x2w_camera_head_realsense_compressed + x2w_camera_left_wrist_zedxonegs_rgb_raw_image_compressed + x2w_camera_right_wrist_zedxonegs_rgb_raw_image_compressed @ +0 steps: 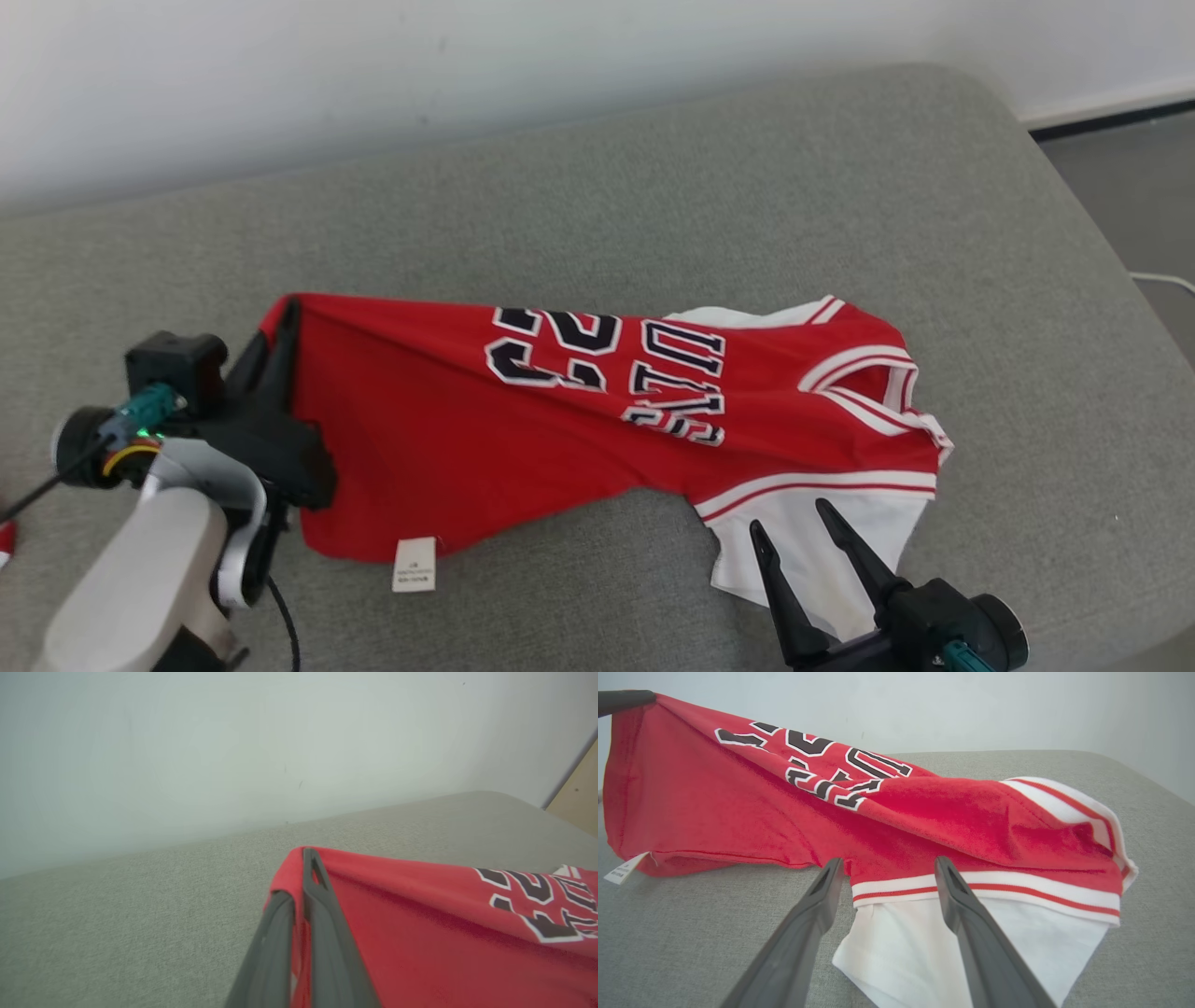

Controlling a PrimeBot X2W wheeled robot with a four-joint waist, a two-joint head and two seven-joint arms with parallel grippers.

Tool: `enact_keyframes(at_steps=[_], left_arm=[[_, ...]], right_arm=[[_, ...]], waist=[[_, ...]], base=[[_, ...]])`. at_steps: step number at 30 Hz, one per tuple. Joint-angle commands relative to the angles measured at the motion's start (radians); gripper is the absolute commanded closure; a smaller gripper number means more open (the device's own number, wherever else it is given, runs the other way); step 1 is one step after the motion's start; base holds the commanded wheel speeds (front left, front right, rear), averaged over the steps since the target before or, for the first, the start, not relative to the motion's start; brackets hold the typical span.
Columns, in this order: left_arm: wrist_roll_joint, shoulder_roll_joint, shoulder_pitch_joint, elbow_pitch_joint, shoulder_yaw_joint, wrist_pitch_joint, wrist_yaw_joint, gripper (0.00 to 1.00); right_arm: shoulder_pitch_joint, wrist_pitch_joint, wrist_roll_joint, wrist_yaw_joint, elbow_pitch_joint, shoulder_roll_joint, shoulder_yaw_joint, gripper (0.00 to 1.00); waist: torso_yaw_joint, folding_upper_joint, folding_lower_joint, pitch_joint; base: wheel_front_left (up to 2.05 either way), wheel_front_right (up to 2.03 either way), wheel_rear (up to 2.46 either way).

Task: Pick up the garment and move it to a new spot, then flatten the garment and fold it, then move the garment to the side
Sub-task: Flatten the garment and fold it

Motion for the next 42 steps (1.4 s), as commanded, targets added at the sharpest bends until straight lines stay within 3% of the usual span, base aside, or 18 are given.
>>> enact_keyframes(at_steps=[1,8,16,17,18,19,26,29,34,38,42], left_arm=[[0.008,0.008,-0.022,0.019,0.002,-0.010,-0.004,1.00],[0.043,0.034,-0.130,0.196,-0.001,-0.047,-0.031,1.00],[0.064,0.018,-0.210,0.332,0.002,-0.105,-0.008,1.00],[0.066,0.013,-0.213,0.339,0.001,-0.110,-0.006,0.95],[0.069,0.006,-0.215,0.344,-0.003,-0.116,-0.006,0.52],[0.069,-0.001,-0.213,0.349,-0.004,-0.120,-0.008,0.00],[0.077,-0.042,-0.165,0.343,-0.021,-0.146,-0.043,0.00],[0.076,-0.065,-0.110,0.292,-0.003,-0.152,-0.039,0.00],[0.084,-0.096,0.021,0.120,0.075,-0.151,-0.028,0.00],[0.128,-0.133,0.206,-0.085,0.166,-0.151,-0.014,0.00],[0.186,-0.189,0.401,-0.237,0.237,-0.151,-0.028,0.00]], right_arm=[[-0.011,-0.004,0.000,-0.003,-0.006,-0.006,0.003,0.00],[-0.034,-0.002,0.003,-0.003,-0.030,-0.011,0.031,0.00],[-0.038,0.000,0.010,-0.003,-0.027,-0.008,0.045,0.00],[-0.038,0.000,0.011,-0.003,-0.025,-0.007,0.048,0.00],[-0.038,0.000,0.013,-0.003,-0.023,-0.008,0.048,0.00],[-0.037,0.000,0.015,-0.003,-0.021,-0.007,0.051,0.00],[-0.029,0.002,0.023,-0.003,-0.009,-0.009,0.048,0.00],[-0.017,0.003,0.027,-0.003,-0.003,-0.014,0.036,0.00],[-0.005,0.006,0.028,-0.003,-0.002,-0.014,0.013,0.00],[0.011,0.011,0.031,-0.003,-0.005,-0.018,-0.021,0.00],[0.034,0.019,0.025,-0.003,-0.002,-0.020,-0.065,0.00]], waist=[[-0.042,-0.0001,-0.0001,0.061],[-0.067,-0.0001,-0.0001,0.129],[-0.049,-0.0001,-0.0001,0.131],[-0.044,-0.0001,-0.0001,0.127],[-0.037,-0.0001,-0.0001,0.120],[-0.030,-0.0001,-0.0001,0.114],[0.034,-0.0001,-0.0001,0.059],[0.080,-0.0001,-0.0001,0.017],[0.122,-0.0001,-0.0001,-0.017],[0.156,-0.0001,-0.0001,-0.042],[0.181,-0.0001,-0.0001,-0.064]], base=[[0.00,0.00,0.00],[0.00,0.00,0.00],[0.00,0.00,0.00],[0.00,0.00,0.00],[0.00,0.00,0.00],[0.00,0.00,0.00],[0.00,0.00,0.00],[0.00,0.00,0.00],[0.00,0.00,0.00],[0.00,0.00,0.00],[0.00,0.00,0.00]])
